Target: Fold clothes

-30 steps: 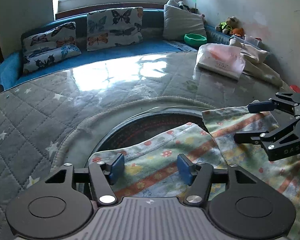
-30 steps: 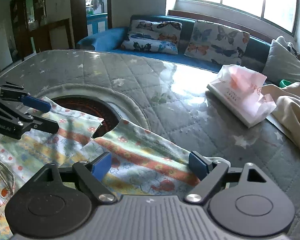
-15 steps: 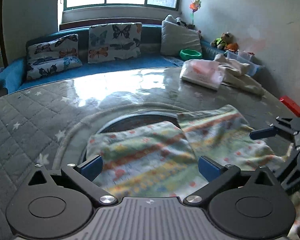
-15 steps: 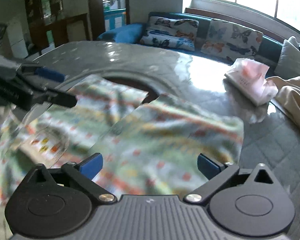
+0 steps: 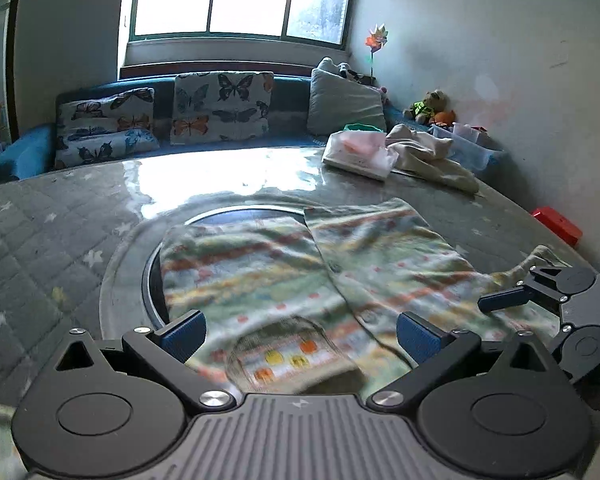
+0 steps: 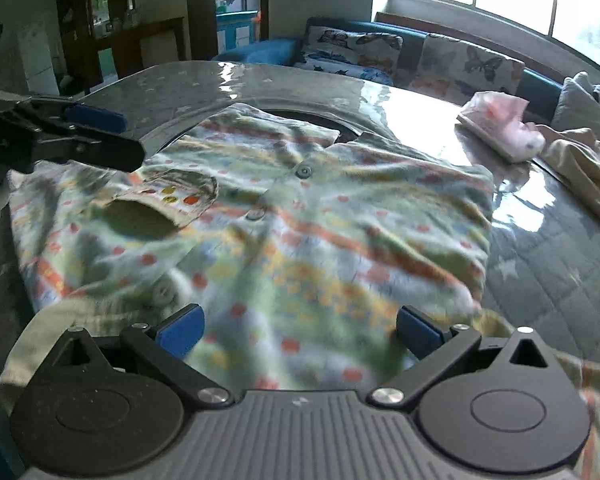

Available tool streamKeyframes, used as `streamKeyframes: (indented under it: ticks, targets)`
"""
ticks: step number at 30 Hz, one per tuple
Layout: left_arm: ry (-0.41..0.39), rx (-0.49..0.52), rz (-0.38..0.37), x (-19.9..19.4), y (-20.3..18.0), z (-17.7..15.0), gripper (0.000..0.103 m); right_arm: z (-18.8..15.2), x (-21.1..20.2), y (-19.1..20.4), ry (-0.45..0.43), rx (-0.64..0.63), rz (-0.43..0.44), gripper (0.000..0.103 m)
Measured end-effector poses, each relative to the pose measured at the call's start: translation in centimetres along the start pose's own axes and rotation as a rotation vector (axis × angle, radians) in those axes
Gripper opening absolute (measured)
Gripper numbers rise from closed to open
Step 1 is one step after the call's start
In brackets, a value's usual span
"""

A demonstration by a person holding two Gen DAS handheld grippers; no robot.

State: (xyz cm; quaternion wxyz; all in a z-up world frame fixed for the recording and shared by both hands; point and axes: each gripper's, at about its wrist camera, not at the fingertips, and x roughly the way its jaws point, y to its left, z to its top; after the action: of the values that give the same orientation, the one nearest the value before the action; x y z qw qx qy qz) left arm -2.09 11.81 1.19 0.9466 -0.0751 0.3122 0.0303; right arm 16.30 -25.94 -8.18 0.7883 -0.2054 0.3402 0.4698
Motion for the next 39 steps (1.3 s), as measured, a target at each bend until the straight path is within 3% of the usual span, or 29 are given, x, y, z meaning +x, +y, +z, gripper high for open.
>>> streamKeyframes:
  ticks: [6, 12, 19, 25, 39]
  targets:
    - [0.035, 0.038, 0.056, -1.2, -2.1, -2.7, 0.103, -1.6, -1.0, 0.1, -0.045, 0.036, -0.007, 0.103]
    - [0.011, 0.058, 0.107, -2.0, -3.5, -5.0, 0.101, -1.5, -1.2, 0.4, -0.032, 0.043, -0.017, 0.103]
    - [0.041, 0.093, 0.167, -1.8, -3.9, -7.0, 0.097, -2.3, -2.3, 0.9, -0.041, 0.047, 0.007, 0.103]
    - [0.054, 0.057, 0.19, -2.2, -2.9, -7.7, 0.099, -2.4, -3.4, 1.6, -0.055, 0.011, -0.014, 0.103]
    - [0.054, -0.066, 0.297, -3.7, 1.7, -8.4, 0.102, -4.1, -4.0, 0.0, -0.048, 0.092, -0.018, 0.103]
